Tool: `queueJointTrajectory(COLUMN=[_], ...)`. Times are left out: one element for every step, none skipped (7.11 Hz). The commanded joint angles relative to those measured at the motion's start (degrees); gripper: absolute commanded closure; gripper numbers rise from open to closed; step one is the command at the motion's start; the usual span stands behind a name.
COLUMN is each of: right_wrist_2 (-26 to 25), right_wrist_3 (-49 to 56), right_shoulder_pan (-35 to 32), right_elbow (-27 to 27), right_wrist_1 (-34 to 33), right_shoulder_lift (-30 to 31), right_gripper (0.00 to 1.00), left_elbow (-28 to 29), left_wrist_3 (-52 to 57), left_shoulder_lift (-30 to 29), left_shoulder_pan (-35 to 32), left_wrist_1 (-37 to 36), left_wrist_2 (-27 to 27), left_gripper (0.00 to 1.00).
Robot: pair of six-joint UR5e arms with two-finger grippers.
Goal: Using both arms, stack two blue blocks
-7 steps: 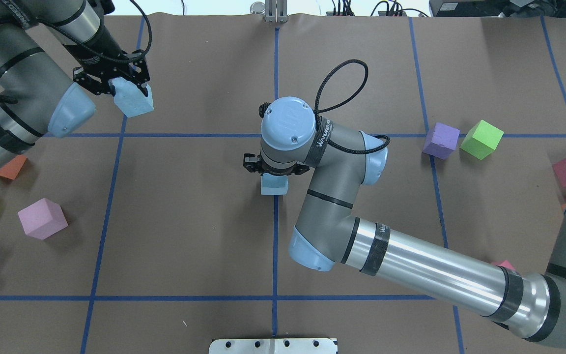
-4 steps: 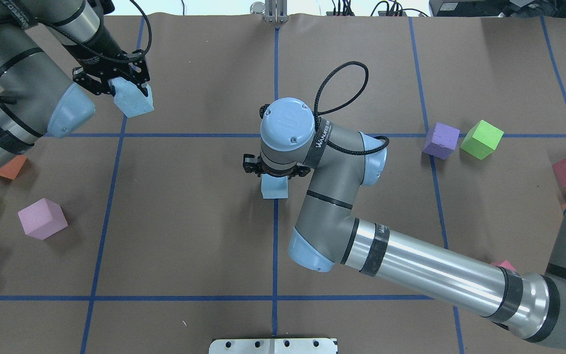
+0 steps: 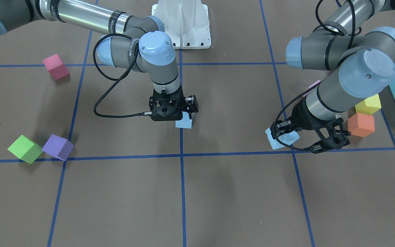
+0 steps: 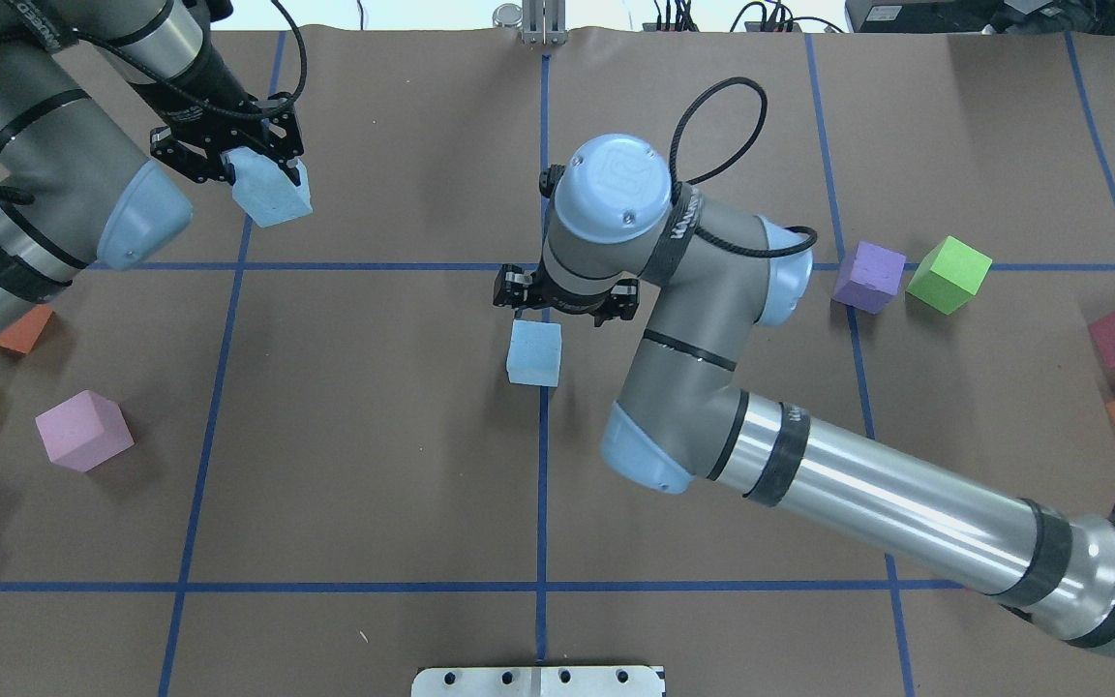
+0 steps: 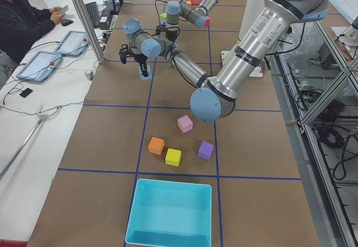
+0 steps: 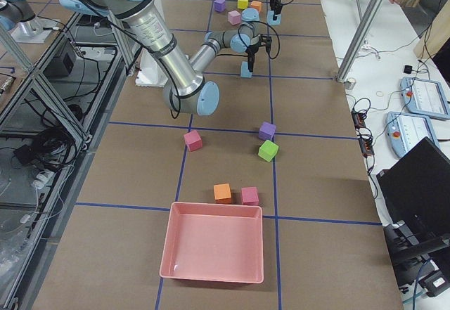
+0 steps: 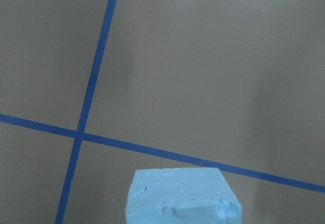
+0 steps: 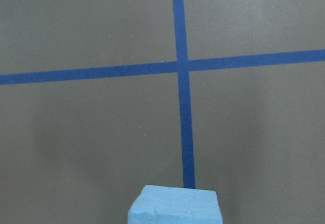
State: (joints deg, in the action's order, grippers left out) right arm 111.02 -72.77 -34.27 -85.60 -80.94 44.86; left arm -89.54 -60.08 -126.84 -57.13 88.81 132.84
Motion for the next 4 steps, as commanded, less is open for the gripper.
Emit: queueJointTrajectory(right_wrist_2=[7.07, 8.41, 11.12, 13.58], right_wrist_3=[3.94, 4.39, 7.35, 10.86], right_shoulder_pan=[-7.53, -10.17, -13.51, -17.37], right_elbow=[-6.40, -7.73, -8.17, -8.53], right_wrist_1=[-0.18, -0.18, -0.44, -2.01], right_shoulder_lift=[6.27, 8.12, 9.62, 10.68], right_gripper=[0.00, 0.00, 0.00, 0.00], left_elbow=[-0.02, 0.41, 1.64, 2.95], left_wrist_3=[-0.04, 0.66, 1.28, 3.90], left_shoulder_lift=[-3.74, -6.20, -8.66, -10.94], left_shoulder_pan=[1.92, 4.98, 8.14, 9.30], left_wrist_1=[-0.04, 0.05, 0.05, -0.04], left_wrist_2=[-1.09, -6.66, -10.55, -11.98], left_gripper=[0.44, 0.44, 0.44, 0.44])
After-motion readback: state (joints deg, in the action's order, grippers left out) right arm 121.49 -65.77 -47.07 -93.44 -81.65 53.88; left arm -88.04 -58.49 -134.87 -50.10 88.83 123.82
